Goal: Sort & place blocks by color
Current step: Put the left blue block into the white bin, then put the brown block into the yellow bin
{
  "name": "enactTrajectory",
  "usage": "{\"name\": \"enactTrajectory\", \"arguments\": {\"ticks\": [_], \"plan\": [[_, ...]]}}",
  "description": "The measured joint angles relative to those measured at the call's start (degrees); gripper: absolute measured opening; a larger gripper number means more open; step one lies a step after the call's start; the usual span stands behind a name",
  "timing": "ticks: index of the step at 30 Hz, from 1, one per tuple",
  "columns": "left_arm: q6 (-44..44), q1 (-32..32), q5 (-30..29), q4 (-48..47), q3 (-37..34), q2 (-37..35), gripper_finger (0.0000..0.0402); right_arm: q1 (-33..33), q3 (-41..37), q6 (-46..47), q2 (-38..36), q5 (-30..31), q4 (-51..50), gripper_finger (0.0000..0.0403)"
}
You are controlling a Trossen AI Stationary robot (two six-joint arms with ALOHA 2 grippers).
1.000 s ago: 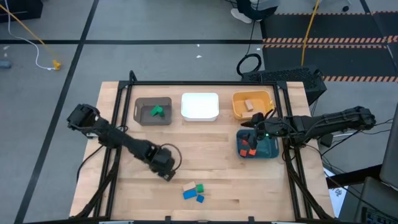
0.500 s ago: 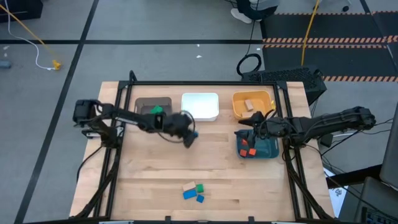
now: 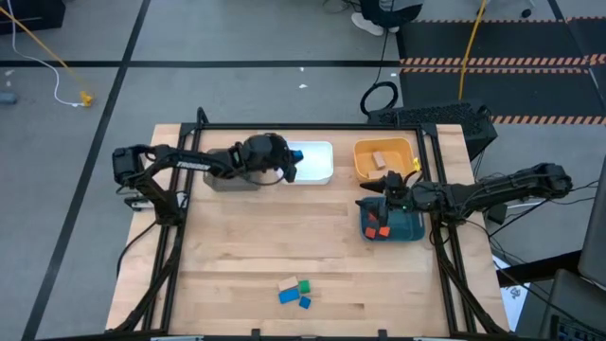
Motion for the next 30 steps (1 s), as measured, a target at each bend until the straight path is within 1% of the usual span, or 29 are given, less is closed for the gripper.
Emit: {"name": "enactTrajectory", "arguments": {"ticks": [5,8,14,16,21,25,27,30], "plan": [[3.5,1.9,0.1,-0.2,0.0,0.0,0.0087,-0.4,0.0,-6.2,0.0,0.0,4.4,0.0318],[4.1,2.3,0.0,-1.0,0.0,0.0,0.0087,-0.4,0.0,-9.7,0.0,0.0,5.7,0.0318],[4.1,2.2,0.2,-3.6,0.0,0.0,0.0087,-0.4,0.0,-11.5,0.0,0.1,6.0,0.0318],[4.1,2.0,0.2,-3.5,0.0,0.3,0.0104,-0.4,0.0,-11.5,0.0,0.1,6.0,0.0318],[3.9,1.7,0.2,-3.8,0.0,0.4,0.0175,-0.4,0.0,-11.4,0.0,0.1,6.0,0.0318],[3.0,1.6,0.3,-3.2,0.0,0.4,0.0204,-0.4,0.0,-11.3,0.0,0.1,6.3,0.0318],[0.6,1.6,2.5,-2.5,0.0,0.4,0.0209,-0.4,0.0,-10.7,0.0,-0.1,8.1,0.0318],[-0.6,1.0,9.6,0.3,0.0,0.1,0.0207,-0.3,0.0,-10.8,0.0,-2.1,11.1,0.0318]]}}
